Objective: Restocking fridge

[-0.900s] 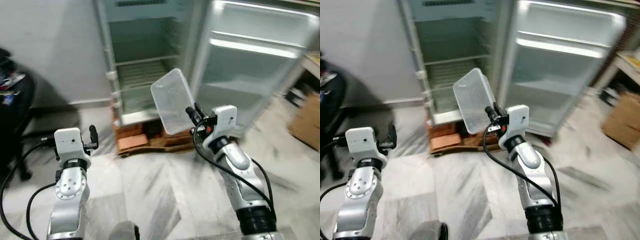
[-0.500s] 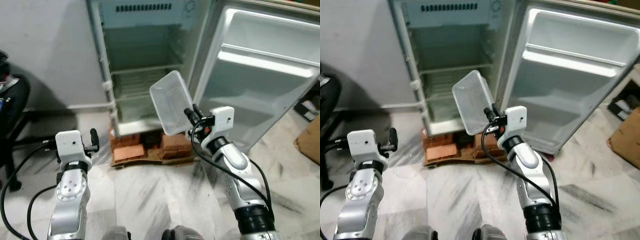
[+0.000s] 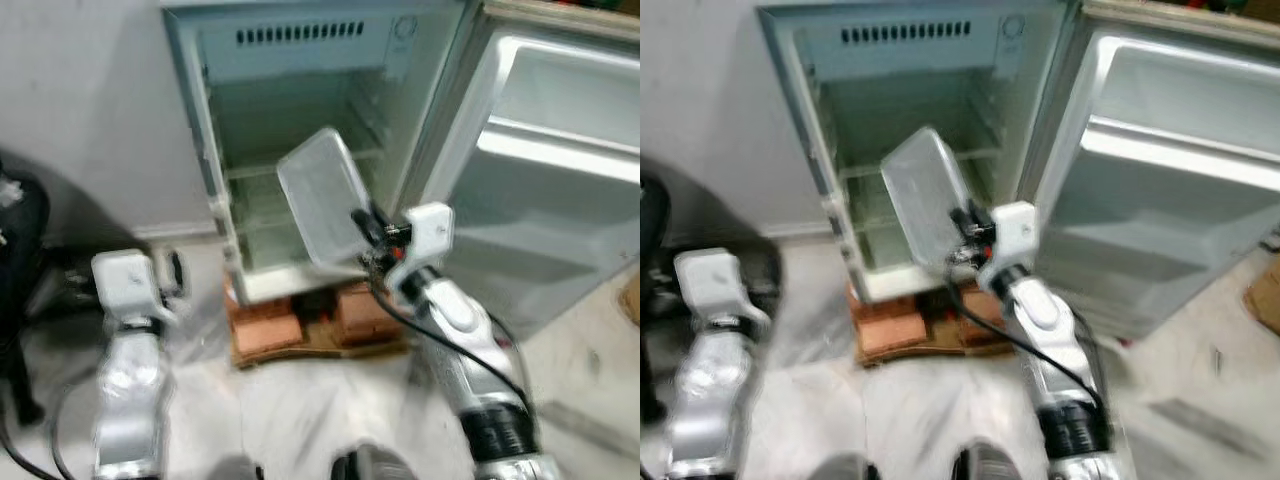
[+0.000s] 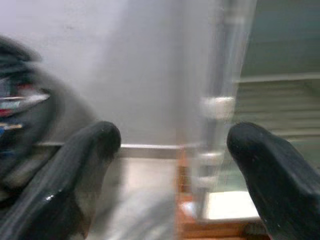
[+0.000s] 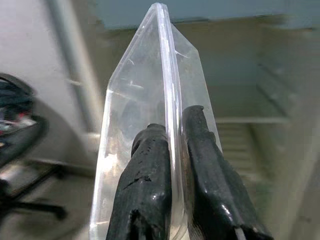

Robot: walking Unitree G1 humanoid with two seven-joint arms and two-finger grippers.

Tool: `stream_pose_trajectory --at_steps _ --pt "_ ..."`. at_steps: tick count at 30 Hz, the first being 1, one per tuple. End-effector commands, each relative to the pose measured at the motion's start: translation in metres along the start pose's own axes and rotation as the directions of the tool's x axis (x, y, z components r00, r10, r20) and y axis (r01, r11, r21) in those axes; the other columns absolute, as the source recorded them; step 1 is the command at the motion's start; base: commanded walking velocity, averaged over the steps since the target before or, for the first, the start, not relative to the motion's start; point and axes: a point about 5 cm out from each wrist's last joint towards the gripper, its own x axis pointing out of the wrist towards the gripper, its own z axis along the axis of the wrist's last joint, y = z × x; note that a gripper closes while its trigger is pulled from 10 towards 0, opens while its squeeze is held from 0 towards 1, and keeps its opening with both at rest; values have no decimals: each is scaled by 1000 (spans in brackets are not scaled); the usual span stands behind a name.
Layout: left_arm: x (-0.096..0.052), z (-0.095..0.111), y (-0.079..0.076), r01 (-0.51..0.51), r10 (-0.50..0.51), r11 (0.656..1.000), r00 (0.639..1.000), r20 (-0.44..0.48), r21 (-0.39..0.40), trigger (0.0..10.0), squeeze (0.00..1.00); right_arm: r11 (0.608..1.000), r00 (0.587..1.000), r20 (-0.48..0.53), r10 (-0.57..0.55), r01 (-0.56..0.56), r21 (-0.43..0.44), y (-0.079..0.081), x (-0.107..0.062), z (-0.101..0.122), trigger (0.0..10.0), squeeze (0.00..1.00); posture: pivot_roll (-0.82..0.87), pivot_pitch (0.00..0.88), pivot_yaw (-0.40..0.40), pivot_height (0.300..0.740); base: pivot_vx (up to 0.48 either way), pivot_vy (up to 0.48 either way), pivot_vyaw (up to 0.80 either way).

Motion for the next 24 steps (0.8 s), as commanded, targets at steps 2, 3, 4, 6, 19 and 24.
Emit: stream_pose_trajectory --at_steps 2,3,4,6,19,24 --pt "0 2 6 -13 13 999 1000 8 31 10000 0 1000 1000 29 2 -2 1 3 2 6 10000 0 131 110 -71 740 409 0 0" --pt "0 2 6 -13 13 999 1000 7 30 10000 0 1000 1000 29 2 -2 1 3 3 6 10000 0 131 110 -71 740 409 0 0" --pt "0 2 6 -12 12 999 1000 7 30 10000 0 1000 1000 29 1 -1 2 3 3 6 10000 0 131 110 -70 740 409 0 0" --pt "1 2 6 -10 10 1000 1000 6 27 10000 0 1000 1000 28 -1 1 3 2 3 5 10000 0 130 111 -69 740 409 0 0" --pt "0 1 5 -7 7 999 1000 -5 36 10000 0 999 999 15 -48 48 8 -2 4 1 10000 0 139 115 -66 740 389 0 0" --pt "-2 0 7 -23 23 999 1000 -15 35 10000 0 999 999 -16 -41 41 16 -2 4 -4 10000 0 141 117 -65 740 281 0 0"
